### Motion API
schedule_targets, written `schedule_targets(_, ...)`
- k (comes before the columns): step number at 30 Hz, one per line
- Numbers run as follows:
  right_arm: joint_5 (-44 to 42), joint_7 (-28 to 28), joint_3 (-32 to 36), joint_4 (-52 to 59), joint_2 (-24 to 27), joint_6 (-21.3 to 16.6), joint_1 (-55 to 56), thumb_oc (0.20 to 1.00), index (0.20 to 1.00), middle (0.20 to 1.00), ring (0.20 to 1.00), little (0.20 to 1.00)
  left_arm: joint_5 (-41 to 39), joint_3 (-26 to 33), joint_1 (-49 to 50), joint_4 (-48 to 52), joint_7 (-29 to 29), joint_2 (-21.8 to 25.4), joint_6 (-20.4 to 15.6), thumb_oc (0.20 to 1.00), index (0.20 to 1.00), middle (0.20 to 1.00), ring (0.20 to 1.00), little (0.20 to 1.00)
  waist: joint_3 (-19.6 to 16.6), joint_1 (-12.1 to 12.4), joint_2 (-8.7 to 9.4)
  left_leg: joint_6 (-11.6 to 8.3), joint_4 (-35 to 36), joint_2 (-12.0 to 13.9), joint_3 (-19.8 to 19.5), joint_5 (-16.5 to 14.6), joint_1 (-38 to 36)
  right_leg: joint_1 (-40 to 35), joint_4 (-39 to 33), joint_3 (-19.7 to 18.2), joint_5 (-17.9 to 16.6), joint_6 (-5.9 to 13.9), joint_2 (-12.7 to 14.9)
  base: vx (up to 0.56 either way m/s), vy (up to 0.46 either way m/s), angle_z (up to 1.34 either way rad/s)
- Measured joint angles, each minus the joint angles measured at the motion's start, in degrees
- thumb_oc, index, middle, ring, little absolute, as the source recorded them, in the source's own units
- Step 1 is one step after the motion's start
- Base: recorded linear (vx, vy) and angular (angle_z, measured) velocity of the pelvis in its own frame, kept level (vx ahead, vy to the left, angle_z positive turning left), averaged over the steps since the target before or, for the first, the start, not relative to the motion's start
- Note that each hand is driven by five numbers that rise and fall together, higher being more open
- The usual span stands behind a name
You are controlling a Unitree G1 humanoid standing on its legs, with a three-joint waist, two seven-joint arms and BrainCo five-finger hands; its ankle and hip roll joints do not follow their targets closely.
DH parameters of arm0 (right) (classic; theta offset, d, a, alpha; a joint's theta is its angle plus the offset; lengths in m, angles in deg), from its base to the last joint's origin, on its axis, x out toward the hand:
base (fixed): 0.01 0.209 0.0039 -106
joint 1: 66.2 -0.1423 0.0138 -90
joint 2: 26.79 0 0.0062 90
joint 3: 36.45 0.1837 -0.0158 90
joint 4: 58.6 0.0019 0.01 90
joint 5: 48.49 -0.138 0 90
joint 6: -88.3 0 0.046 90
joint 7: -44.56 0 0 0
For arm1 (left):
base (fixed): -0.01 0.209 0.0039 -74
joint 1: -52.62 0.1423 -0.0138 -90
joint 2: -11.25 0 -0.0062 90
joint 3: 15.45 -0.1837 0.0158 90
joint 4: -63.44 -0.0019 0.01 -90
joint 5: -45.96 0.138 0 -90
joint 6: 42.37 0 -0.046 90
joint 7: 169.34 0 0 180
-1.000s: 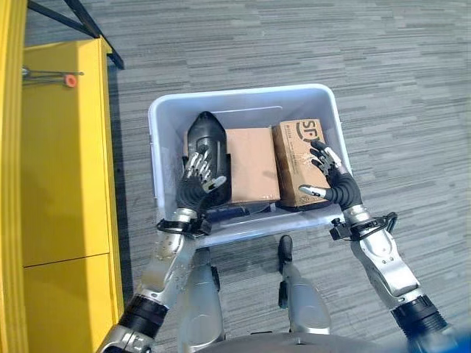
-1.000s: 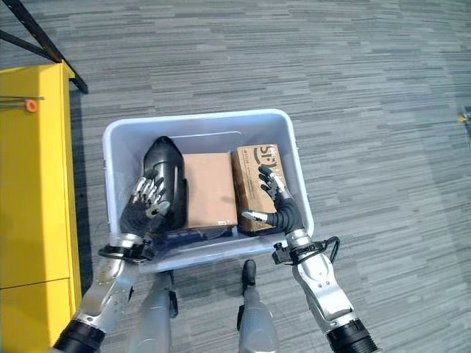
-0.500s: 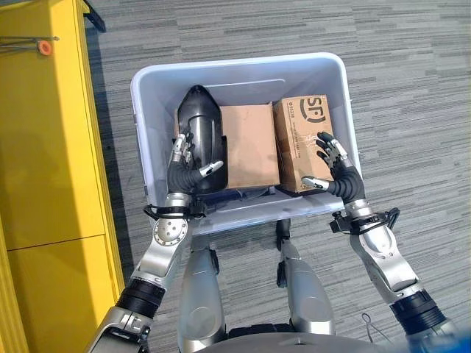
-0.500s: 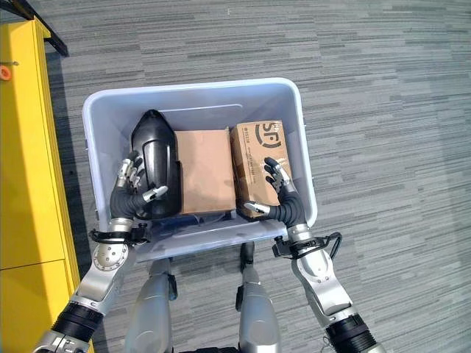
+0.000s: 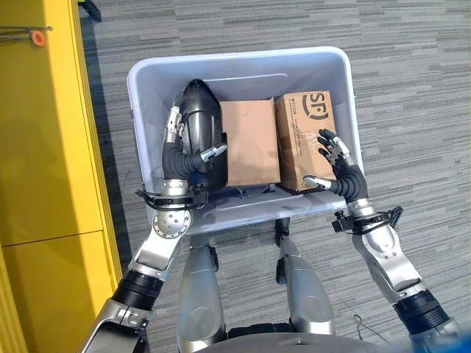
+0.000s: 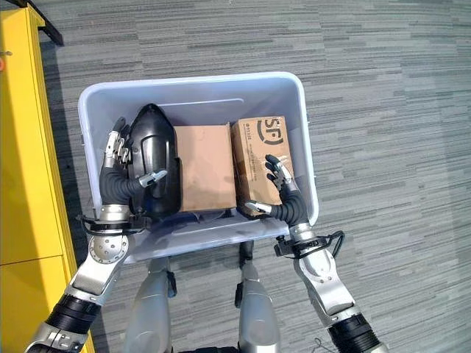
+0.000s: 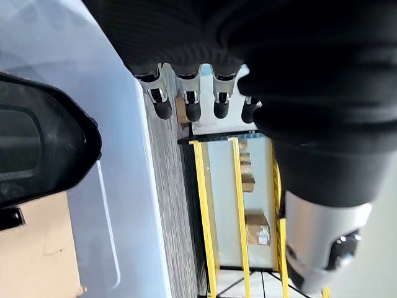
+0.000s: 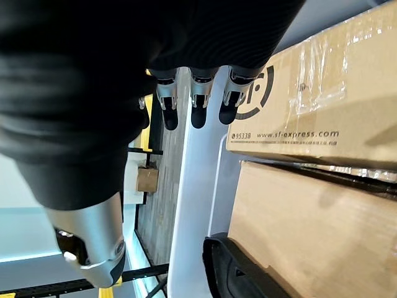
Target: Move parts from the plastic box to the shelf.
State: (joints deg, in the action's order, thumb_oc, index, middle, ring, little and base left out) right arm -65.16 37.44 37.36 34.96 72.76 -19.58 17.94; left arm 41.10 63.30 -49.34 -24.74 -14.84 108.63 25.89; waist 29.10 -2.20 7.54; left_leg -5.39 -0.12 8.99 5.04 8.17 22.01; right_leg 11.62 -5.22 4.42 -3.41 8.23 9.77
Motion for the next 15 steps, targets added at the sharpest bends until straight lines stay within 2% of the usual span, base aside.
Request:
schedule_targets(3, 0.0, -0.3, 0.0, 0.0, 0.1, -0.3, -0.1, 1.0, 1.0, 1.0, 1.0, 1.0, 4.9, 0.1, -0.8, -4.3, -2.6, 0.4, 0.0, 1.0, 1.0, 1.0, 1.0, 1.0, 0.1, 0.0, 0.13, -0.06, 0.0, 0.1, -0.2, 0.1, 0.9, 0.7, 0.0, 0.2, 0.0, 0.0, -0.1, -0.02, -0.008, 0.05)
schedule_targets(4, 0.0, -0.7, -0.2, 0.0, 0.1, -0.6, -0.2, 1.0, 1.0, 1.0, 1.0, 1.0, 6.9, 0.0, -3.0, -8.9, -4.6, 1.1, 0.4, 1.0, 1.0, 1.0, 1.0, 1.0, 0.2, -0.3, 0.4, -0.04, 0.0, 0.1, -0.9, 0.5, 2.3, 1.8, 0.0, 0.7, -0.1, -0.03, -0.3, -0.01, -0.023, 0.07)
schedule_targets(7, 0.0, -0.9, -0.4, 0.0, 0.2, -0.8, -0.3, 1.0, 1.0, 1.0, 1.0, 1.0, 11.2, 0.5, -3.4, -9.2, -6.5, 2.8, 1.1, 1.0, 1.0, 1.0, 1.0, 1.0, 0.8, -0.2, 1.67, -0.03, 0.0, 0.2, -0.9, 0.5, 2.3, 1.7, 0.0, 0.8, -0.1, -0.03, -0.4, 0.0, -0.006, 0.03)
schedule_targets(15, -0.1, -0.8, -0.4, 0.0, 0.3, -1.4, -0.3, 1.0, 1.0, 1.0, 1.0, 1.0, 13.6, 1.8, -2.4, -9.2, -9.4, 3.0, 1.2, 1.0, 1.0, 1.0, 1.0, 1.0, 0.9, 0.0, 1.8, -0.09, 0.0, 0.4, -1.1, 0.6, 2.5, 1.8, 0.0, 0.9, -0.1, -0.03, -0.6, 0.0, -0.003, 0.01)
